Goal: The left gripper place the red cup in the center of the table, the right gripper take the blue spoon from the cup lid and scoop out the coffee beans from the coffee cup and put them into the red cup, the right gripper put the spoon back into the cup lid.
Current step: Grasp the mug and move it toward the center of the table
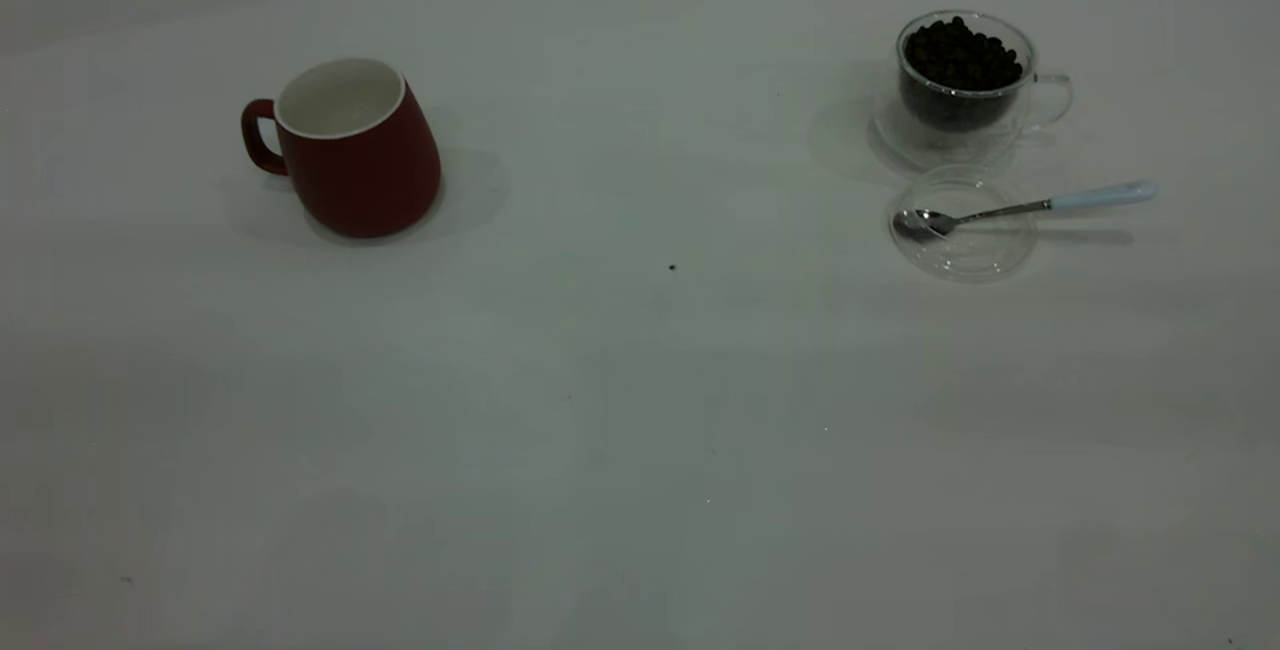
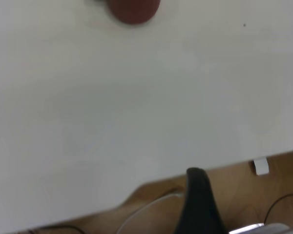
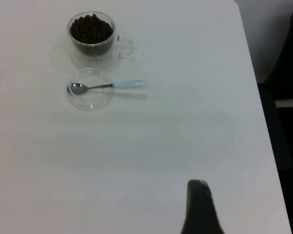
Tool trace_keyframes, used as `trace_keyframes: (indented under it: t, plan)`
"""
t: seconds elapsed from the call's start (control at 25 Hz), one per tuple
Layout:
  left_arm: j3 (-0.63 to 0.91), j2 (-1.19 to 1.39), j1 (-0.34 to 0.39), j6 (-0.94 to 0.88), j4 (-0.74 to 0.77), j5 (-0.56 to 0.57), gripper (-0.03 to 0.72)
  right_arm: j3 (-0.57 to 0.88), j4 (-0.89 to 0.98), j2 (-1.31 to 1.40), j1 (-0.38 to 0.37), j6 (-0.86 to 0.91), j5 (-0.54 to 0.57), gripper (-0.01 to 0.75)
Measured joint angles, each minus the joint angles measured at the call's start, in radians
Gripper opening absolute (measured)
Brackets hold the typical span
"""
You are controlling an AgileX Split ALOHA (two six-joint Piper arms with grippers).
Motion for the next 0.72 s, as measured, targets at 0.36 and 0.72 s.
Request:
trace_keyframes:
  t: [0.36, 0.72]
  plan:
    - [-0.076, 0.404, 0.000, 0.087, 0.003, -0.295, 0.587, 0.000, 0.000, 0.000, 0.000, 0.000, 0.000, 0.543]
    - [-0.373, 0.980, 0.000, 0.083, 0.011, -0.388, 0.587, 0.000, 0.000, 0.000, 0.000, 0.000, 0.000, 0.543]
